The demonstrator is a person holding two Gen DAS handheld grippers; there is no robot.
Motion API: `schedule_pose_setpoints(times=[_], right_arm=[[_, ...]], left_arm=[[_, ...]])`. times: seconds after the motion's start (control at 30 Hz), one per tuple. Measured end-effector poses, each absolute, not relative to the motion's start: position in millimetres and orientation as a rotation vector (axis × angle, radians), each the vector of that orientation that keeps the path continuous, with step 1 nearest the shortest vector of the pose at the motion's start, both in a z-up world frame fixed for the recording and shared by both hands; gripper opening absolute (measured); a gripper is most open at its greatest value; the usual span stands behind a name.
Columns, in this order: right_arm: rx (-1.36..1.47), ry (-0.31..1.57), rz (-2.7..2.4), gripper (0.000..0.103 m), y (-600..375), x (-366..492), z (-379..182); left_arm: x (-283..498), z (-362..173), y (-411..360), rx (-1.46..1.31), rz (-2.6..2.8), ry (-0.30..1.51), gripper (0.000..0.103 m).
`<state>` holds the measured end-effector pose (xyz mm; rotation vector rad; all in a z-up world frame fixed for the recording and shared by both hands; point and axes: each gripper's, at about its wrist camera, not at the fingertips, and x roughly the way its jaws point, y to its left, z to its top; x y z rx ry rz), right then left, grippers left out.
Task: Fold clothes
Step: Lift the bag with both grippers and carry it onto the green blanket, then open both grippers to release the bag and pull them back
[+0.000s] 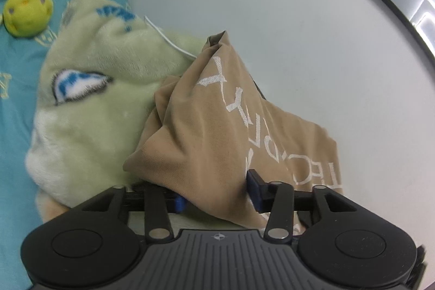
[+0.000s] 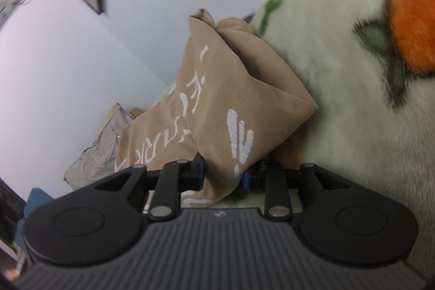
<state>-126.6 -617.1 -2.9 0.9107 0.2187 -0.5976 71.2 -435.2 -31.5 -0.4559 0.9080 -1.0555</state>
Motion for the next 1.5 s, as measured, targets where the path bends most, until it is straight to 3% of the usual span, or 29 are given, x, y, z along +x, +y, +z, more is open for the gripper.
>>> schedule_pose_setpoints(times=[0.07, 0.2, 0.27, 0.5, 0.53, 0.63, 0.93, 1.5], right_arm=[[0.930, 0.261, -0.622, 0.031, -618, -125, 7], [0.904, 0.346, -0.675, 0.031, -603, -131, 31], [0.881, 0.352, -0.673, 0.031, -594, -138, 47], [0.693, 0.303, -0.618, 0.034, -543, -168, 126], [0.659, 0.287, -0.608, 0.044, -535, -175, 136], [0.555, 0.188, -0.582, 0.094, -504, -203, 161], [0.277, 0.092, -0.551, 0.094, -433, -238, 179], [0.154, 0.120, -0.630, 0.094, -438, -210, 122]], left_arm=[[68, -17, -435, -0.383, -1.024, 0.874, 0.079], [58, 17, -425, -0.296, -1.002, 0.812, 0.088], [42, 48, -410, -0.272, -0.991, 0.752, 0.100], [-32, 150, -351, -0.171, -0.998, 0.550, 0.103], [-44, 159, -342, -0.156, -0.996, 0.516, 0.103], [-79, 184, -313, -0.109, -1.001, 0.414, 0.103], [-150, 195, -255, -0.027, -0.954, 0.216, 0.103], [-150, 139, -263, 0.020, -0.909, 0.167, 0.103]])
